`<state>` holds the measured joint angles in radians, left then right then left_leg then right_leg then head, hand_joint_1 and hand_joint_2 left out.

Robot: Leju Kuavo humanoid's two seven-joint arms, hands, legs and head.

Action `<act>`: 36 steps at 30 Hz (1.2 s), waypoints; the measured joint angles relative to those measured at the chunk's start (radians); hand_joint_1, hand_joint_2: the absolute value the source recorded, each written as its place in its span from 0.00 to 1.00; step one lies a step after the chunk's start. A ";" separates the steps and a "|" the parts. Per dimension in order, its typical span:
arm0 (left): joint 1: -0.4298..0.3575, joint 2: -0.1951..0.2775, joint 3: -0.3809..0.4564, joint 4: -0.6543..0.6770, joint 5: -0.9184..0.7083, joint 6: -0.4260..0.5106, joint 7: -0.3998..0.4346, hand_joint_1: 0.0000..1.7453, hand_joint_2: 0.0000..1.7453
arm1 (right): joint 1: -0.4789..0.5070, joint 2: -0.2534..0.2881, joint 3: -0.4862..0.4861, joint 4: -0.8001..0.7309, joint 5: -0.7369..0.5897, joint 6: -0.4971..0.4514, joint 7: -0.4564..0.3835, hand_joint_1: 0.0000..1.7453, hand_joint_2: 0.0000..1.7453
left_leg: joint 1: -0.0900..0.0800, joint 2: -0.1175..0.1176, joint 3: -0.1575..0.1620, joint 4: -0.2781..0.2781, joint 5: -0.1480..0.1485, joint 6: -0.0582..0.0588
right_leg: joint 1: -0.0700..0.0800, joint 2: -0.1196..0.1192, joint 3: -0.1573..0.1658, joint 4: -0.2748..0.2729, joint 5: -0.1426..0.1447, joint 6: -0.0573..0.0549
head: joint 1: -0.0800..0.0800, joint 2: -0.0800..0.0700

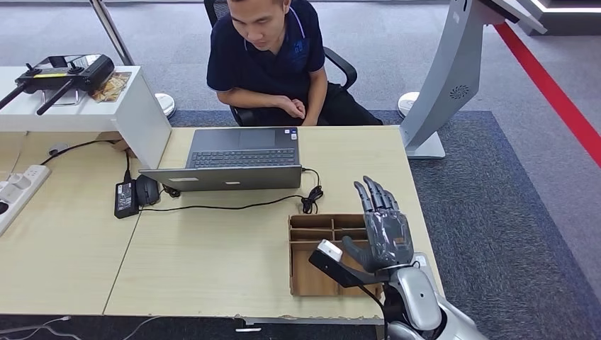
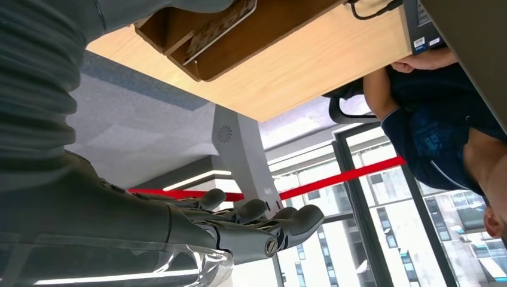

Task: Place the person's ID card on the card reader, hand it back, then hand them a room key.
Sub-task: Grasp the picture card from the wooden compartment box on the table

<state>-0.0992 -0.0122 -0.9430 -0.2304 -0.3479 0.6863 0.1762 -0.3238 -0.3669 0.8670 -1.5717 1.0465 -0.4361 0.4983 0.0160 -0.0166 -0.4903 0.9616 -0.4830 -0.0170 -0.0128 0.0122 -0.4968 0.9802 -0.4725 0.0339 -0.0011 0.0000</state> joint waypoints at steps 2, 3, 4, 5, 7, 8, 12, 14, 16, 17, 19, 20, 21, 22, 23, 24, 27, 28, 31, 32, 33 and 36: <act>0.000 0.000 0.000 0.000 0.000 0.000 0.000 0.00 1.00 | 0.004 0.003 -0.002 0.007 0.004 -0.006 0.000 0.00 1.00 | 0.000 0.000 0.000 0.000 0.000 0.000 | 0.000 0.000 0.000 0.000 0.000 0.000 | 0.000 0.000; 0.000 0.000 0.000 0.000 0.000 0.000 0.000 0.00 1.00 | 0.006 0.005 -0.004 0.010 0.005 -0.009 0.000 0.00 1.00 | 0.000 0.000 0.000 0.000 0.000 0.000 | 0.000 0.000 0.000 0.000 0.000 0.000 | 0.000 0.000; 0.000 0.000 0.000 0.000 0.000 0.000 0.000 0.00 1.00 | 0.008 0.006 -0.006 0.013 0.007 -0.011 0.000 0.00 1.00 | 0.000 0.000 0.000 0.000 0.000 0.000 | 0.000 0.000 0.000 0.000 0.000 0.000 | 0.000 0.000; 0.000 0.000 0.000 0.000 0.001 0.000 0.000 0.00 1.00 | 0.009 0.007 -0.008 0.015 0.009 -0.013 0.000 0.00 1.00 | 0.000 0.000 0.000 0.000 0.000 0.000 | 0.000 0.000 0.000 0.000 0.000 0.000 | 0.000 0.000; 0.000 0.000 0.000 0.000 0.001 0.000 0.000 0.00 1.00 | 0.011 0.010 -0.012 0.020 0.011 -0.014 0.000 0.00 1.00 | 0.000 0.000 0.000 0.000 0.000 0.000 | 0.000 0.000 0.000 0.000 0.000 0.000 | 0.000 0.000; 0.000 0.000 0.000 0.000 0.001 0.000 0.000 0.00 1.00 | 0.012 0.011 -0.014 0.022 0.012 -0.014 0.000 0.00 1.00 | 0.000 0.000 0.000 0.000 0.000 0.000 | 0.000 0.000 0.000 0.000 0.000 0.000 | 0.000 0.000; 0.000 0.000 0.000 0.000 0.002 0.001 0.000 0.00 1.00 | 0.015 0.014 -0.017 0.027 0.014 -0.014 0.000 0.00 1.00 | 0.000 0.000 0.000 0.000 0.000 0.000 | 0.000 0.000 0.000 0.000 0.000 0.000 | 0.000 0.000; 0.000 0.000 0.000 0.000 0.002 0.001 0.000 0.00 1.00 | 0.015 0.014 -0.019 0.029 0.016 -0.014 0.000 0.00 1.00 | 0.000 0.000 0.000 0.000 0.000 0.000 | 0.000 0.000 0.000 0.000 0.000 0.000 | 0.000 0.000; 0.000 0.000 0.000 0.000 0.002 0.001 0.000 0.00 1.00 | 0.016 0.015 -0.020 0.030 0.018 -0.015 -0.001 0.00 1.00 | 0.000 0.000 0.000 0.000 0.000 0.000 | 0.000 0.000 0.000 0.000 0.000 0.000 | 0.000 0.000; 0.000 0.000 0.000 0.000 0.002 0.001 0.000 0.00 1.00 | 0.016 0.016 -0.021 0.030 0.019 -0.016 -0.001 0.00 1.00 | 0.000 0.000 0.000 0.000 0.000 0.000 | 0.000 0.000 0.000 0.000 0.000 0.000 | 0.000 0.000; 0.000 0.000 0.000 0.000 0.002 0.001 0.000 0.00 1.00 | 0.017 0.017 -0.023 0.031 0.023 -0.021 -0.001 0.00 1.00 | 0.000 0.000 0.000 0.000 0.000 0.000 | 0.000 0.000 0.000 0.000 0.000 0.000 | 0.000 0.000; 0.000 0.000 0.000 0.000 0.002 0.001 0.000 0.00 1.00 | 0.017 0.018 -0.024 0.032 0.025 -0.023 0.000 0.00 1.00 | 0.000 0.000 0.000 0.000 0.000 0.000 | 0.000 0.000 0.000 0.000 0.000 0.000 | 0.000 0.000; 0.000 0.000 0.000 0.000 0.002 0.002 0.000 0.00 1.00 | 0.017 0.019 -0.024 0.032 0.027 -0.024 0.000 0.00 1.00 | 0.000 0.000 0.000 0.000 0.000 0.000 | 0.000 0.000 0.000 0.000 0.000 0.000 | 0.000 0.000; 0.000 0.000 0.000 0.000 0.002 0.002 0.000 0.00 1.00 | 0.017 0.020 -0.024 0.033 0.029 -0.025 0.000 0.00 1.00 | 0.000 0.000 0.000 0.000 0.000 0.000 | 0.000 0.000 0.000 0.000 0.000 0.000 | 0.000 0.000; 0.000 0.000 0.000 0.000 0.002 0.003 0.000 0.00 1.00 | 0.017 0.021 -0.025 0.035 0.031 -0.026 0.000 0.00 1.00 | 0.000 0.000 0.000 0.000 0.000 0.000 | 0.000 0.000 0.000 0.000 0.000 0.000 | 0.000 0.000; 0.000 0.000 0.000 0.000 0.002 0.003 0.000 0.00 1.00 | 0.017 0.021 -0.025 0.036 0.033 -0.028 0.001 0.00 1.00 | 0.000 0.000 0.000 0.000 0.000 0.000 | 0.000 0.000 0.000 0.000 0.000 0.000 | 0.000 0.000; 0.000 0.000 0.000 0.000 0.002 0.003 0.000 0.00 1.00 | 0.018 0.022 -0.029 0.038 0.039 -0.029 0.004 0.00 1.00 | 0.000 0.000 0.000 0.000 0.000 0.000 | 0.000 0.000 0.000 0.000 0.000 0.000 | 0.000 0.000; 0.000 0.000 0.000 0.000 0.002 0.003 0.000 0.00 1.00 | 0.019 0.022 -0.031 0.039 0.040 -0.030 0.004 0.00 1.00 | 0.000 0.000 0.000 0.000 0.000 0.000 | 0.000 0.000 0.000 0.000 0.000 0.000 | 0.000 0.000; 0.000 0.000 0.000 0.000 0.002 0.003 0.000 0.00 1.00 | 0.021 0.023 -0.037 0.044 0.045 -0.031 0.006 0.00 1.00 | 0.000 0.000 0.000 0.000 0.000 0.000 | 0.000 0.000 0.000 0.000 0.000 0.000 | 0.000 0.000; 0.000 0.000 0.000 0.000 0.001 0.003 0.000 0.00 1.00 | 0.021 0.023 -0.039 0.045 0.046 -0.032 0.006 0.00 1.00 | 0.000 0.000 0.000 0.000 0.000 0.000 | 0.000 0.000 0.000 0.000 0.000 0.000 | 0.000 0.000; 0.000 0.000 0.000 0.000 0.001 0.003 0.000 0.00 1.00 | 0.022 0.023 -0.040 0.045 0.047 -0.032 0.007 0.00 1.00 | 0.000 0.000 0.000 0.000 0.000 0.000 | 0.000 0.000 0.000 0.000 0.000 0.000 | 0.000 0.000; 0.000 0.000 0.000 0.000 0.001 0.003 0.000 0.00 1.00 | 0.022 0.023 -0.042 0.046 0.050 -0.033 0.008 0.00 1.00 | 0.000 0.000 0.000 0.000 0.000 0.000 | 0.000 0.000 0.000 0.000 0.000 0.000 | 0.000 0.000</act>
<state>-0.0989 -0.0123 -0.9430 -0.2304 -0.3471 0.6893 0.1762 -0.3016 -0.3434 0.8248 -1.5255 1.0968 -0.4694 0.5065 0.0160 -0.0166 -0.4902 0.9616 -0.4830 -0.0170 -0.0128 0.0122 -0.4968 0.9801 -0.4725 0.0339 -0.0011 0.0000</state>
